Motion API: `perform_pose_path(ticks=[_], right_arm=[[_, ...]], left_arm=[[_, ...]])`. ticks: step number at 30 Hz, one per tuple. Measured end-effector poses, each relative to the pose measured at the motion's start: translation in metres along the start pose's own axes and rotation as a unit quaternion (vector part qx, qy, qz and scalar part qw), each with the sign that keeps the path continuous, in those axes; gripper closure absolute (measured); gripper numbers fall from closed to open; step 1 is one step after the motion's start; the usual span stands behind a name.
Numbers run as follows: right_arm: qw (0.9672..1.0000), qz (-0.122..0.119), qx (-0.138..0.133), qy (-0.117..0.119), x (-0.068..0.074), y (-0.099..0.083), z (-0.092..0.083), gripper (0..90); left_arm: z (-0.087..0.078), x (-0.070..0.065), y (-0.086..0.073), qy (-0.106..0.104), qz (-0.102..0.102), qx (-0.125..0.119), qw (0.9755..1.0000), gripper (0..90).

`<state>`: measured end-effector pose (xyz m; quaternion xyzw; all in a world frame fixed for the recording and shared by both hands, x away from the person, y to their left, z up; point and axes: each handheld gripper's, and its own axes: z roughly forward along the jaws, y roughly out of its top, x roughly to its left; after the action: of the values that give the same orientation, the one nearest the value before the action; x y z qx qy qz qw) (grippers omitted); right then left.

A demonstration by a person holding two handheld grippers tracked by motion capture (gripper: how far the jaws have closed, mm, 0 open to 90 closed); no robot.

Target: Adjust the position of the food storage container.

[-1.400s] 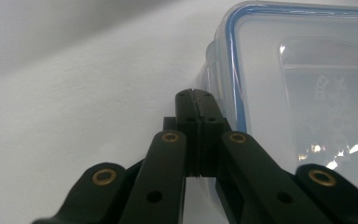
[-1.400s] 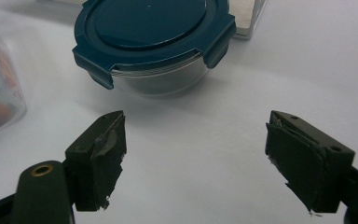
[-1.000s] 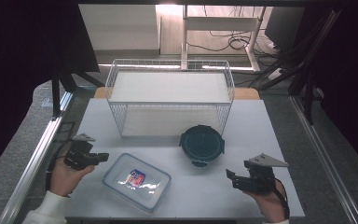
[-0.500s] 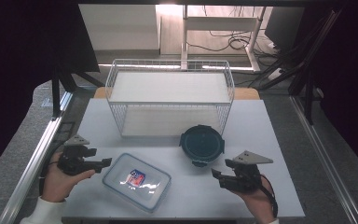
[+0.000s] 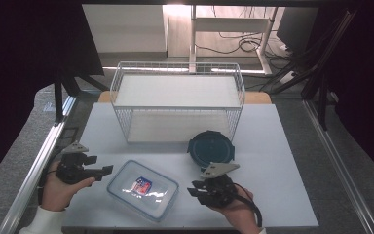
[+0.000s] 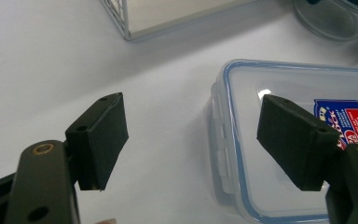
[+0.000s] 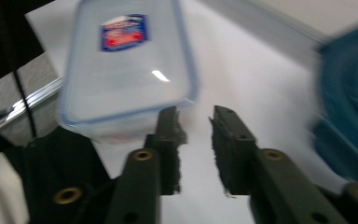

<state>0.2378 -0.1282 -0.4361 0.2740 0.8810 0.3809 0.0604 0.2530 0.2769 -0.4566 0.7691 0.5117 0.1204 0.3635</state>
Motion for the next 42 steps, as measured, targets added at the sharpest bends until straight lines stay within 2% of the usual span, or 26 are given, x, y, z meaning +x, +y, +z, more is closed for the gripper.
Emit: perform_pose_path(ticks=[4,8,11,13,14,19,20,21,24,27,31,36,39,42], right_arm=[[0.9988,-0.028,0.018,0.036,0.019,0.014,0.017,82.9],[0.9959,-0.052,0.037,0.065,0.039,0.023,0.036,88.3],[0.9920,-0.077,0.055,0.083,0.058,0.027,0.049,88.4],[0.9875,-0.101,0.069,0.100,0.075,0.026,0.058,88.4],[0.9875,-0.101,0.069,0.100,0.075,0.026,0.058,88.4],[0.9801,-0.128,0.095,0.119,0.094,0.015,0.069,88.4],[0.9789,-0.133,0.099,0.119,0.096,0.013,0.071,88.4],[0.9782,-0.140,0.106,0.110,0.098,0.010,0.075,88.6],[0.9778,-0.140,0.109,0.111,0.097,0.008,0.078,88.6],[0.9770,-0.151,0.110,0.103,0.098,0.007,0.077,88.7],[0.9793,-0.149,0.110,0.082,0.092,0.008,0.076,88.7],[0.9814,-0.144,0.108,0.067,0.083,0.008,0.074,88.8],[0.9827,-0.146,0.108,0.035,0.077,0.010,0.070,88.8],[0.9832,-0.145,0.107,0.027,0.074,0.011,0.069,88.8]], left_arm=[[0.001,-0.004,-0.001,-0.001,0.006,0.004,1.0000,24.2],[0.000,-0.005,-0.001,0.001,0.004,0.002,1.0000,24.3],[0.001,-0.005,-0.001,0.003,0.004,0.004,1.0000,24.4],[0.001,-0.004,-0.002,0.003,0.003,0.005,1.0000,24.4],[0.001,-0.004,-0.002,0.003,0.003,0.005,1.0000,24.4],[0.004,-0.001,-0.004,0.005,-0.004,0.012,0.9999,24.8],[0.005,-0.002,-0.004,0.005,-0.004,0.013,0.9999,24.8],[0.005,-0.002,-0.004,0.004,-0.003,0.013,0.9999,24.8],[0.004,-0.003,-0.003,0.004,-0.002,0.013,0.9999,24.8],[0.003,-0.003,-0.004,0.004,-0.003,0.011,0.9999,24.9],[0.002,-0.002,-0.004,0.004,-0.005,0.013,0.9999,25.1],[0.003,-0.001,-0.005,0.005,-0.007,0.015,0.9998,25.1],[0.002,-0.002,-0.005,0.005,-0.009,0.014,0.9998,25.1],[0.002,-0.002,-0.005,0.005,-0.010,0.012,0.9999,25.1]])
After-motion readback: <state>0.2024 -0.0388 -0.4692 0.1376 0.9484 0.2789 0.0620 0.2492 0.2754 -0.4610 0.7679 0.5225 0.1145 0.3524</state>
